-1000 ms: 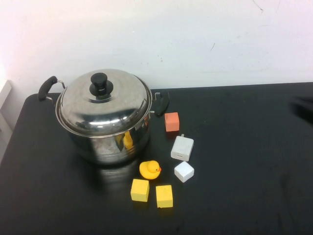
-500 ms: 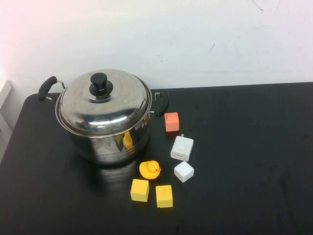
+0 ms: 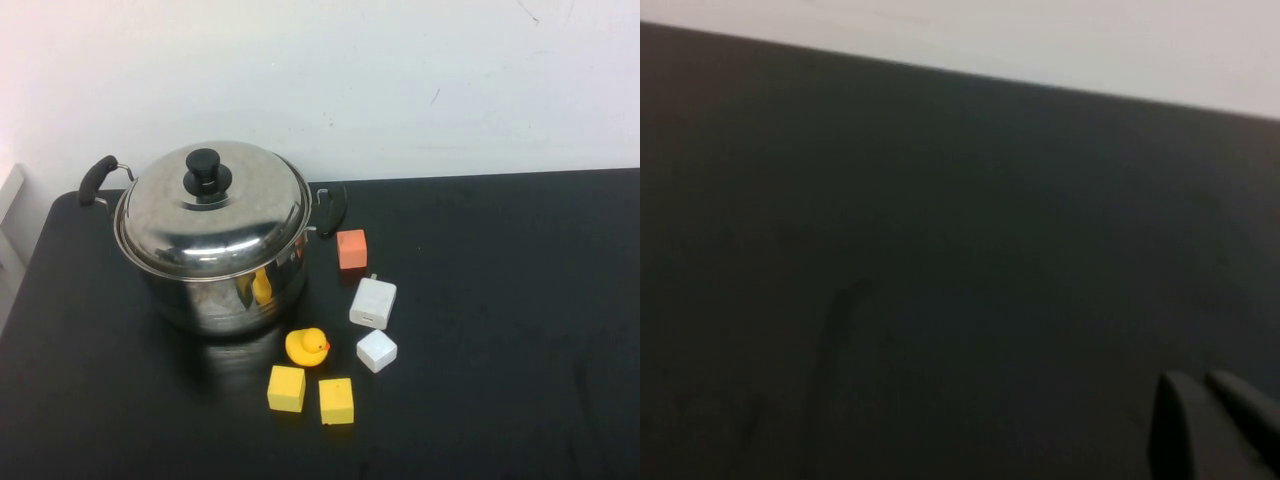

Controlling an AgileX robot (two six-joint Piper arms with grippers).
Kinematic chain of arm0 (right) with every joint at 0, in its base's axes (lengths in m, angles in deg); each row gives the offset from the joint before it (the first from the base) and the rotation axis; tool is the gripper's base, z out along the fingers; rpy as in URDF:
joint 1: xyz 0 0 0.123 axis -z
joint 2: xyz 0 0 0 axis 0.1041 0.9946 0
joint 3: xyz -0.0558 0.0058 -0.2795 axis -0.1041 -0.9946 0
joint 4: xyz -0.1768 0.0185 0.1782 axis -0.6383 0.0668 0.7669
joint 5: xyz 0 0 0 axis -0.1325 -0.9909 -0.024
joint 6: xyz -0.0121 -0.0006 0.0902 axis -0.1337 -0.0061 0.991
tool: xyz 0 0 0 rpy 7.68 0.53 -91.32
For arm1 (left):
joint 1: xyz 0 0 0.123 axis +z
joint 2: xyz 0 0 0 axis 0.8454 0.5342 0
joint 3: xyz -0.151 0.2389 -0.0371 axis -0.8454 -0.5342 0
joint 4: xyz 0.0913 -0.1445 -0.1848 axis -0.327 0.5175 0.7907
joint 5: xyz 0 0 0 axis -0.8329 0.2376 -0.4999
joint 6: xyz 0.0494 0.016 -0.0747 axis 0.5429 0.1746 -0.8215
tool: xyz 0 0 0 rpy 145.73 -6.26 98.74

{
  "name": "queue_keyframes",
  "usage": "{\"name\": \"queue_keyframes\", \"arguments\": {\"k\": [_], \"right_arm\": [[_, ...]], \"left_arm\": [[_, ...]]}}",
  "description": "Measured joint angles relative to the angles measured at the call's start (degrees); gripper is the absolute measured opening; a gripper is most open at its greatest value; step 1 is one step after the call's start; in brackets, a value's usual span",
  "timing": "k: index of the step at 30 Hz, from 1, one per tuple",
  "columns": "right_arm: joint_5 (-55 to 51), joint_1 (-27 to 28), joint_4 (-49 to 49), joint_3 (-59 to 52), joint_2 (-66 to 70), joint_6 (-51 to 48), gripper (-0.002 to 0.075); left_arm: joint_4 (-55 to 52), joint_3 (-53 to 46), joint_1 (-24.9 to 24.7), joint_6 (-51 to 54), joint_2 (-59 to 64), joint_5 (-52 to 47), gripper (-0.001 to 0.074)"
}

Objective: Cover the pot

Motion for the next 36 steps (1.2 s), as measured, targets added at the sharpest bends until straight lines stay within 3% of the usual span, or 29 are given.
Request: {"name": "queue_keyframes", "arguments": {"k": [14,36], "right_arm": [[2.7,1.9,-0.2,-2.3,-0.8,9.8,-0.0002],[2.7,1.9,-0.4,-2.3,-0.8,10.6,-0.0002]], "left_arm": [[0.0,0.0,0.0,0.0,0.0,0.0,-0.0002],[0.0,0.0,-0.1,0.0,0.0,0.0,-0.0001]]}}
